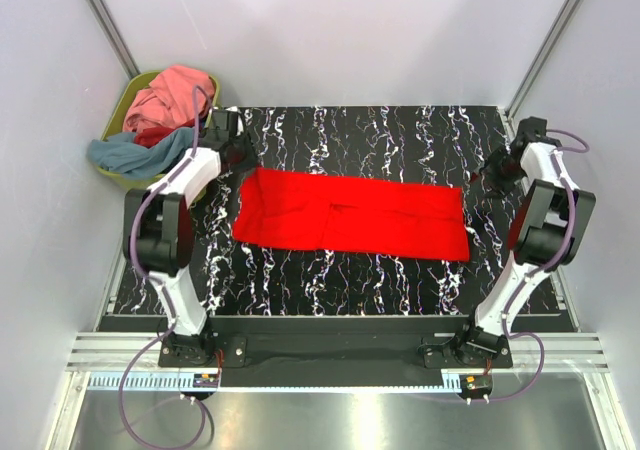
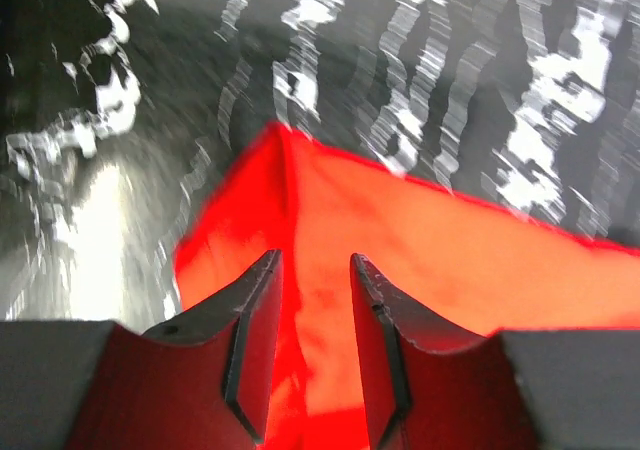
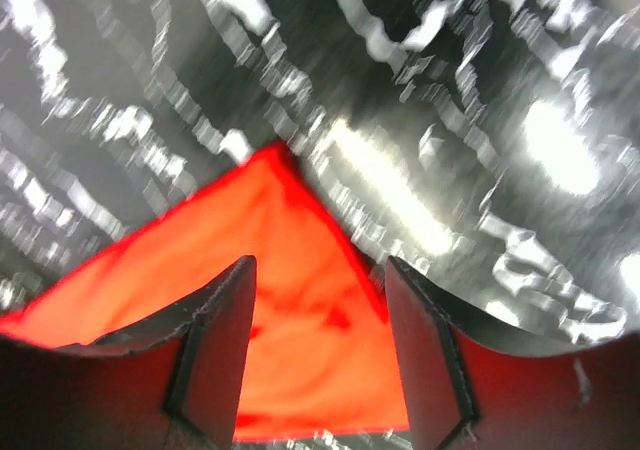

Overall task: Fold and stack the t-shirts
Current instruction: Fold the tshirt

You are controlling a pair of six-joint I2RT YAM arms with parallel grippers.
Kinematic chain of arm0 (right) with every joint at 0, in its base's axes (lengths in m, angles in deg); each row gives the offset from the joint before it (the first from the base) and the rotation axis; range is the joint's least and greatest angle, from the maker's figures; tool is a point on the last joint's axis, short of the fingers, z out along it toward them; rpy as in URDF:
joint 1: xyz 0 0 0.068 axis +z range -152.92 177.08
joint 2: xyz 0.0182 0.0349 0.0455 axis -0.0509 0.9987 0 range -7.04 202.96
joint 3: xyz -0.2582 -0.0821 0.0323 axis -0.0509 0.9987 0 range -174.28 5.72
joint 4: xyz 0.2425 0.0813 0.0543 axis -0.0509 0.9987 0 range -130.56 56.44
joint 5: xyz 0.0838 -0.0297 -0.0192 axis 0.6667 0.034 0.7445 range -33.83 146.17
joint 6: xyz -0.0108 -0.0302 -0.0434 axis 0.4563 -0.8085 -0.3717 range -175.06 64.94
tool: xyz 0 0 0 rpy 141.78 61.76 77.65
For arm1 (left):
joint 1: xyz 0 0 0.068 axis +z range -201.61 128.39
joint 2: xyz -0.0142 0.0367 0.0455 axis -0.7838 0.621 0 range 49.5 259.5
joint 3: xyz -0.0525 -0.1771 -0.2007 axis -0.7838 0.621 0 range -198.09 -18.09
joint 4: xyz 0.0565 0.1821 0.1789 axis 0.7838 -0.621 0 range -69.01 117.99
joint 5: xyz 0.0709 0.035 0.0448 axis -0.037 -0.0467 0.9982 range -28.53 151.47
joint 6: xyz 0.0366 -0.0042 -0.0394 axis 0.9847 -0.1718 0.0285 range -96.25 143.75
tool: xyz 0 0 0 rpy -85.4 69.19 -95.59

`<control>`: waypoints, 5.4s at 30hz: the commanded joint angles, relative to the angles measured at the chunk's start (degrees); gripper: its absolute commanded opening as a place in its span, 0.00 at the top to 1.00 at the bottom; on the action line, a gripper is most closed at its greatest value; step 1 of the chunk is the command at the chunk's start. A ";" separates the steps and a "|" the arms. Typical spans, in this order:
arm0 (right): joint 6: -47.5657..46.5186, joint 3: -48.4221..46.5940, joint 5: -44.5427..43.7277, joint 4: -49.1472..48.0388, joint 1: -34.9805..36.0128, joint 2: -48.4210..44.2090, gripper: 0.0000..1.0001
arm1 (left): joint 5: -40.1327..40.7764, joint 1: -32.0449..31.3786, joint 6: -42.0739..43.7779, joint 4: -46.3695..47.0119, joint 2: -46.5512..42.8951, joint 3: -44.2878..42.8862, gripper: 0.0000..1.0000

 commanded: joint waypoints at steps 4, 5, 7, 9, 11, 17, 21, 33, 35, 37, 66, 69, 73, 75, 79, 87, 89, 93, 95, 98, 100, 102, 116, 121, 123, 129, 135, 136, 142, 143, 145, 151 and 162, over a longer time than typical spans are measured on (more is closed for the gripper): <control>2.33 10.33 10.75 -2.06 2.44 -9.93 0.42 | -9.79 -7.92 2.80 -0.61 -9.58 3.99 0.60; 2.42 12.87 11.37 -3.28 2.44 -10.65 0.43 | -12.01 -8.72 3.15 -0.26 -8.97 4.07 0.61; 2.51 14.90 12.77 -4.34 2.44 -12.84 0.43 | -17.64 -11.26 3.41 1.67 -7.56 3.55 0.63; 3.04 18.24 14.79 -7.24 2.26 -13.99 0.39 | -21.66 -12.68 3.50 1.67 -4.32 2.32 0.68; 4.53 21.05 17.78 -9.34 1.83 -14.34 0.37 | -23.71 -14.35 2.55 1.94 -0.64 -0.14 0.73; 7.52 26.16 19.99 -13.92 0.07 -13.64 0.45 | -24.86 -18.48 1.04 2.73 6.84 -5.24 0.78; 7.70 26.34 20.08 -14.45 -1.34 -12.50 0.59 | -23.46 -19.19 1.39 2.21 8.44 -6.47 0.79; 9.02 28.80 19.90 -16.74 -3.80 -10.39 0.56 | -21.17 -19.10 1.39 -2.19 11.69 -8.32 0.82; 9.54 29.24 20.78 -16.74 -3.98 -10.74 0.56 | -20.91 -18.92 1.31 -2.72 12.13 -8.76 0.82; 10.59 30.20 20.61 -16.74 -3.98 -11.70 0.54 | -20.64 -19.01 1.48 -3.07 12.31 -8.93 0.82; 7.97 28.01 14.10 -15.69 -6.26 -13.12 1.00 | -18.01 -17.08 1.74 -6.32 15.73 -8.76 0.88; 8.14 27.66 14.80 -15.69 -6.26 -11.01 1.00 | -17.57 -17.08 1.92 -6.41 15.82 -8.93 0.89; 7.88 27.13 15.07 -15.51 -6.26 -9.95 1.00 | -17.56 -17.08 2.88 -7.11 14.77 -9.55 0.88; 7.61 27.13 14.89 -14.90 -6.26 -10.12 0.93 | -18.44 -17.08 3.24 -7.99 13.81 -10.25 0.83; 5.33 25.64 11.03 -10.25 -6.26 -11.44 0.78 | -20.11 -17.17 4.20 -9.14 6.70 -9.55 0.73; 1.11 20.38 5.13 -4.35 -5.57 -19.25 0.55 | -18.45 -13.58 4.21 -10.45 -16.13 5.72 0.60; 1.02 19.40 5.57 -3.47 -3.20 -20.84 0.49 | -18.45 -11.46 3.33 -10.81 -20.28 12.55 0.55; 1.81 18.96 8.20 -5.56 11.87 -25.14 0.36 | -20.02 -3.13 2.28 -10.81 -30.03 23.92 0.51; 3.73 19.92 9.70 -6.89 17.09 -26.12 0.31 | -21.34 -0.30 2.36 -10.72 -32.24 29.00 0.51; 8.72 23.69 17.77 -12.68 25.80 -25.69 0.28 | -21.43 3.22 2.54 -10.28 -35.24 33.85 0.50; 11.90 26.95 23.14 -19.07 32.45 -23.76 0.28 | -21.96 4.80 1.40 -8.88 -35.68 36.23 0.50; 15.86 29.05 22.37 -22.00 37.13 -22.18 0.29 | -24.59 5.85 -0.18 -5.20 -34.11 39.22 0.52; 38.18 38.29 15.78 -42.48 50.77 -18.21 0.36 | -20.83 6.30 -14.07 15.37 -24.87 48.10 0.55; 41.62 40.58 11.47 -47.06 54.46 -17.69 0.38 | -19.24 6.39 -17.94 18.63 -22.94 49.95 0.62; 43.55 42.24 9.97 -49.59 55.34 -17.33 0.38 | -19.76 6.30 -18.90 19.77 -21.71 50.39 0.65; 48.91 44.80 8.39 -55.05 56.67 -14.35 0.37 | -19.41 6.39 -19.26 19.08 -23.20 52.06 0.71; 52.17 43.83 8.39 -57.87 57.90 -10.22 0.38 | -19.50 6.30 -20.05 16.27 -25.48 53.29 0.64; 52.26 43.48 8.56 -57.87 57.98 -9.95 0.38 | -19.59 6.30 -20.14 15.48 -25.83 53.55 0.64; 53.40 43.30 8.30 -58.40 58.16 -8.81 0.40 | -18.80 6.30 -20.67 13.71 -27.77 54.00 0.64; 53.58 43.30 8.30 -58.40 58.16 -8.55 0.43 | -18.88 6.30 -20.67 13.71 -27.60 54.00 0.65; 54.19 43.30 8.30 -58.49 58.25 -8.37 0.45 | -19.23 6.30 -20.58 13.71 -27.42 53.73 0.68; 54.55 42.69 8.65 -58.75 58.42 -7.84 0.55 | -20.38 6.30 -20.49 13.80 -27.07 52.94 0.78; 52.00 38.47 9.18 -54.89 58.34 -7.31 0.55 | -21.17 6.39 -19.53 13.89 -26.45 52.42 0.76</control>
